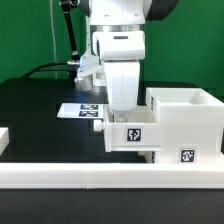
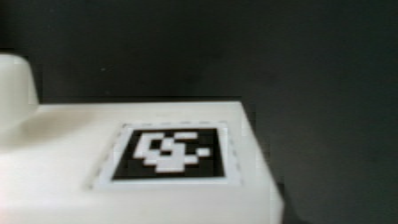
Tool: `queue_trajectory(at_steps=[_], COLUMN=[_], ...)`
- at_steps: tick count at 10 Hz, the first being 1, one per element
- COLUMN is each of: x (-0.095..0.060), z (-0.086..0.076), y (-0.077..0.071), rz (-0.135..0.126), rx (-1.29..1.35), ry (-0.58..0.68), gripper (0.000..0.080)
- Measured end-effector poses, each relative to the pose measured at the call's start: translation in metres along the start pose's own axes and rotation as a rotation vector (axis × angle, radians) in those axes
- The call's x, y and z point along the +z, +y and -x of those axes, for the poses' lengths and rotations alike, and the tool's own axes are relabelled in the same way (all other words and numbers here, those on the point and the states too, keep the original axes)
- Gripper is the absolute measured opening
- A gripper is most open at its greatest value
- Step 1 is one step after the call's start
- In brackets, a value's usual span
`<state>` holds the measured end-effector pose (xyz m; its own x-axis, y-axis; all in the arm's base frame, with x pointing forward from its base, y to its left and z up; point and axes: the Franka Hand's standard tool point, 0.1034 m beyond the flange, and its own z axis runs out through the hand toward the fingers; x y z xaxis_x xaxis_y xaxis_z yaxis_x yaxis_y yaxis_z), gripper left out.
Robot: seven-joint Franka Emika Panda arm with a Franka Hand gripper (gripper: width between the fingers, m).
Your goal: Assemble drawer
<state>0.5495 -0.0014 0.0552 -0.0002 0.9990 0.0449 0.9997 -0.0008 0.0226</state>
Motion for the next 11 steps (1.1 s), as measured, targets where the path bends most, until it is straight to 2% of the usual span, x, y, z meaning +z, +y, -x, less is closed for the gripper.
queue_trajectory(at_steps=[8,11], x=[0.0007,0.0049], z=[-0.0001,-0.0029], y=[-0.0012,-0.0068], rz=[0.004,0.009], rx=[-0.001,-0.024], ry=[0.001,-0.002], gripper=[0.0044,0.0044])
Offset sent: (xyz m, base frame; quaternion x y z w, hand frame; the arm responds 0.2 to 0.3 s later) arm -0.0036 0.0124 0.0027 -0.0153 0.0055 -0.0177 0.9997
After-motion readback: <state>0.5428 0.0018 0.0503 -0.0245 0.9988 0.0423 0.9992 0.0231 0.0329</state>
